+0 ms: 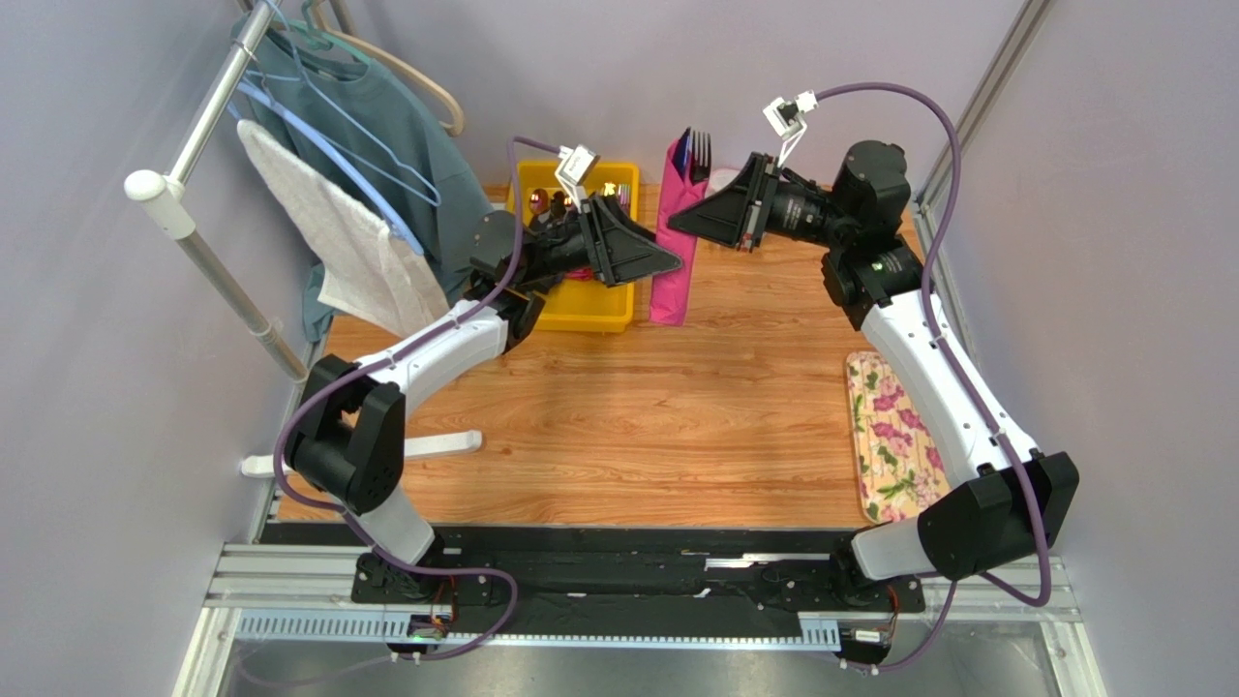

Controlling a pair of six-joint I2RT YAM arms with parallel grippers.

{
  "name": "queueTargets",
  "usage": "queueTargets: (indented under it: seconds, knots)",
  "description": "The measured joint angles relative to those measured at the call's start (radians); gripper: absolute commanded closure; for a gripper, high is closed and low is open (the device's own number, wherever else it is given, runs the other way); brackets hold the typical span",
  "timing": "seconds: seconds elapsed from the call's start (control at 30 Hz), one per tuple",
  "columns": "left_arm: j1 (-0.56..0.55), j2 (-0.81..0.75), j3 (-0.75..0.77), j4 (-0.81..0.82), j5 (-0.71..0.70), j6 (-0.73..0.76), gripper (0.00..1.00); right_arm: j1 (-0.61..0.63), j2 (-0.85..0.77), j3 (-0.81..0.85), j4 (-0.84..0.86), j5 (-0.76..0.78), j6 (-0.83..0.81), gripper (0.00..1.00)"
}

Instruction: Place the utensils on the paper napkin and roll it up

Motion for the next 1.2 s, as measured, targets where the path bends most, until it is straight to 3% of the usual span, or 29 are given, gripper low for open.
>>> queueTargets:
  seconds: [0.2, 0.37, 0.5, 0.6, 1.2]
  knots:
    - [-0.015, 0.013, 0.013, 0.03, 0.011, -0.013, 0.05, 0.008, 0.0, -0.003, 0.037, 0.0, 0.027, 1.0]
    - [-0.039, 0.034, 0.055, 0.089, 0.035, -0.034, 0.23, 0.013, 0.002, -0.004, 0.048, -0.001, 0.034, 1.0]
    - [-0.043, 0.034, 0.056, 0.109, 0.042, -0.039, 0.44, 0.013, 0.002, -0.004, 0.048, -0.001, 0.031, 1.0]
    - [-0.035, 0.034, 0.054, 0.108, 0.04, -0.037, 0.51, 0.013, 0.002, -0.004, 0.039, -0.001, 0.022, 1.0]
    - [-0.005, 0.002, 0.002, 0.068, 0.04, -0.032, 0.6, 0.013, 0.0, 0.002, -0.101, 0.032, -0.117, 1.0]
